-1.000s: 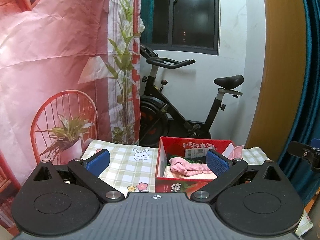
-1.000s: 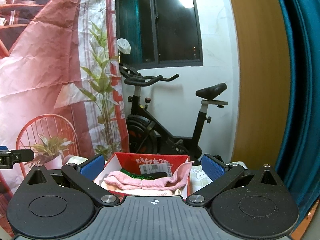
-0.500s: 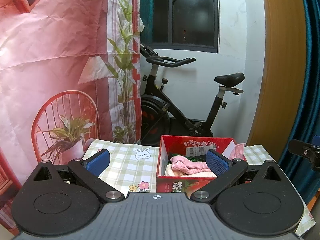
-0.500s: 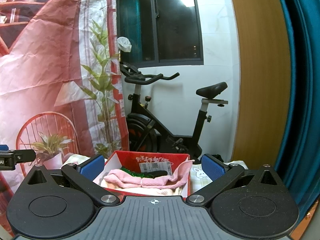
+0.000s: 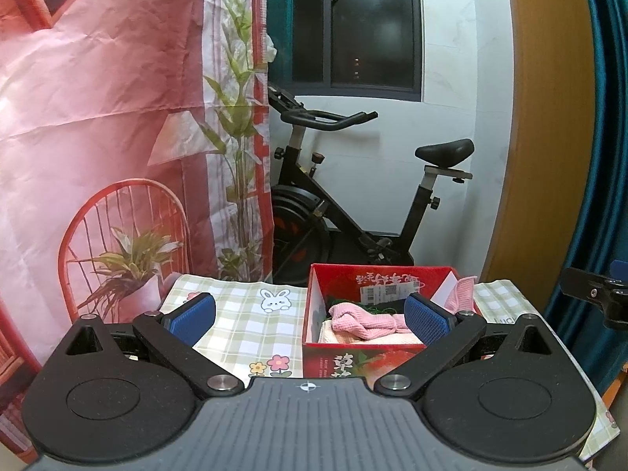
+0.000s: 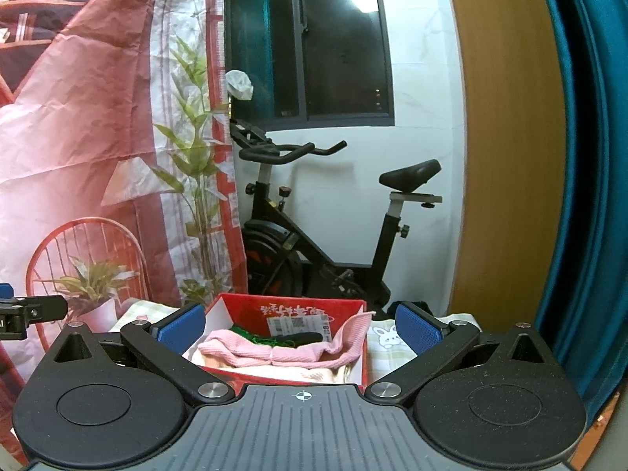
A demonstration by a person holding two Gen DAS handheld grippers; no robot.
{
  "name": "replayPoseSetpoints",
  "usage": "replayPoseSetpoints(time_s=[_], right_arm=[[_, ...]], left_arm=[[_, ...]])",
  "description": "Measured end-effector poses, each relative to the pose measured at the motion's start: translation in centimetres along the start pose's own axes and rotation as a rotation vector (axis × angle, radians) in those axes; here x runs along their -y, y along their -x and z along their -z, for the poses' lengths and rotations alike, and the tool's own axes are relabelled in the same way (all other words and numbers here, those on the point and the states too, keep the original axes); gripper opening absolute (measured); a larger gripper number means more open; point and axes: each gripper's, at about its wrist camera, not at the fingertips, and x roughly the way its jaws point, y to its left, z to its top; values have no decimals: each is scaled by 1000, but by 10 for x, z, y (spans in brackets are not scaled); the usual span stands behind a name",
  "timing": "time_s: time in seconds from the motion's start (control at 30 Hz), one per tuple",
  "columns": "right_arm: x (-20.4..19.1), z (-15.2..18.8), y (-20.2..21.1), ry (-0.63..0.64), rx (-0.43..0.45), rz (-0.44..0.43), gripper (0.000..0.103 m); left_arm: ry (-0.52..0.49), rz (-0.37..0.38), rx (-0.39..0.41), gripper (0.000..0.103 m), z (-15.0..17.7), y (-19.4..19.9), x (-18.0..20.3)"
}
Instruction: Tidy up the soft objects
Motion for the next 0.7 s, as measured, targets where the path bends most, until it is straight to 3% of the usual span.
replayPoseSetpoints(time_s=[0.7], right_arm=[[2,0,0,-5,-8,6,103]], left_arm=[[-3,13,-2,103,3,0,0]])
